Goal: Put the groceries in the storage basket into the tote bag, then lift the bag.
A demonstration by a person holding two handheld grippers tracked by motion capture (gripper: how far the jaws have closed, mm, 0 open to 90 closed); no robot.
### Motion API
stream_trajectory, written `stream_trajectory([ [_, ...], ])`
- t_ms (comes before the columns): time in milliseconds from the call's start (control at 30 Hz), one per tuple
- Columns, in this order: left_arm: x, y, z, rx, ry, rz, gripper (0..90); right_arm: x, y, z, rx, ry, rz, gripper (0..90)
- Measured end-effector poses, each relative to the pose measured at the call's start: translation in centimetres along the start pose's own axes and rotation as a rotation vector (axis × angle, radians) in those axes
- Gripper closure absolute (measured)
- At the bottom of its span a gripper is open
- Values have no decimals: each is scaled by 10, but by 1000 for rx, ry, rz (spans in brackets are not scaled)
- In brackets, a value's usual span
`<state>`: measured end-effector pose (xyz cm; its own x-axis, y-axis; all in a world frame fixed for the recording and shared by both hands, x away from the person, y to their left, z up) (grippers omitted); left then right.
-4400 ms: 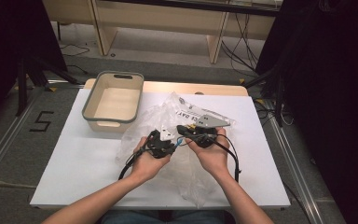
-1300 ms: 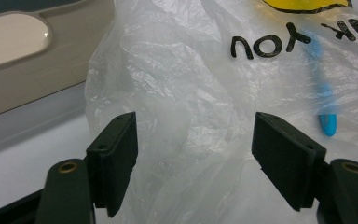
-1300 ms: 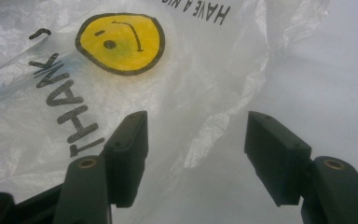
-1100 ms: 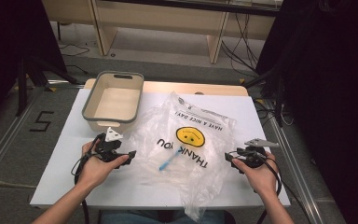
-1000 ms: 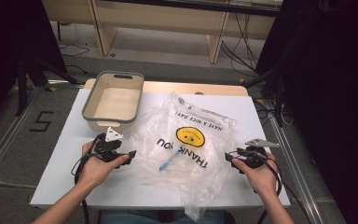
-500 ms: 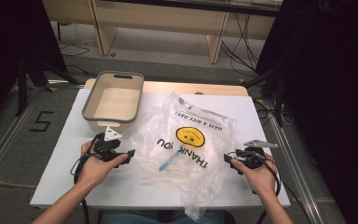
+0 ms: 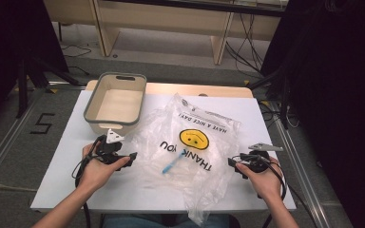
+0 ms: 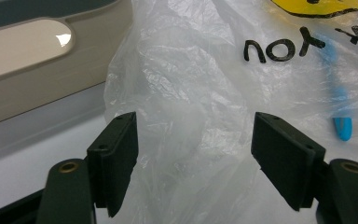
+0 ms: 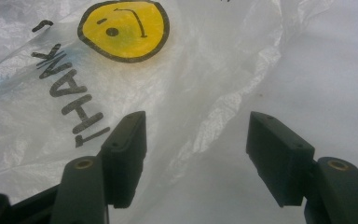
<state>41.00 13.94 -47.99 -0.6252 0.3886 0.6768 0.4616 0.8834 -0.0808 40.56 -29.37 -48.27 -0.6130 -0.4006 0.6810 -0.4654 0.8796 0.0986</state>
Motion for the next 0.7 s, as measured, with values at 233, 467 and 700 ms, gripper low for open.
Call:
stream_trajectory([
  [233,2,5,-1,20,-6,-8,313,-1,-1,0,-26,13,2,408],
  [467,2,18,4,60,33,-55,310,-5,2,4,-76,57,-7,459],
  [700,-9,23,16,82,145,-63,306,-8,-1,11,-135,91,-27,612],
])
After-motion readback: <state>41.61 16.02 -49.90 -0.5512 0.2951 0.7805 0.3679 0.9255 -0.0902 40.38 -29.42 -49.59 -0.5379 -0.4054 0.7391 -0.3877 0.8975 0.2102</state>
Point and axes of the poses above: each handheld gripper's, and its own axes: x roughly backward along the jaws, z roughly out of its underside, y roughly to its left, the point moved 4 cm from there along -x, roughly forward along the jaws, and after that the axes turned 2 degrees about x, right-handed, at the moved point
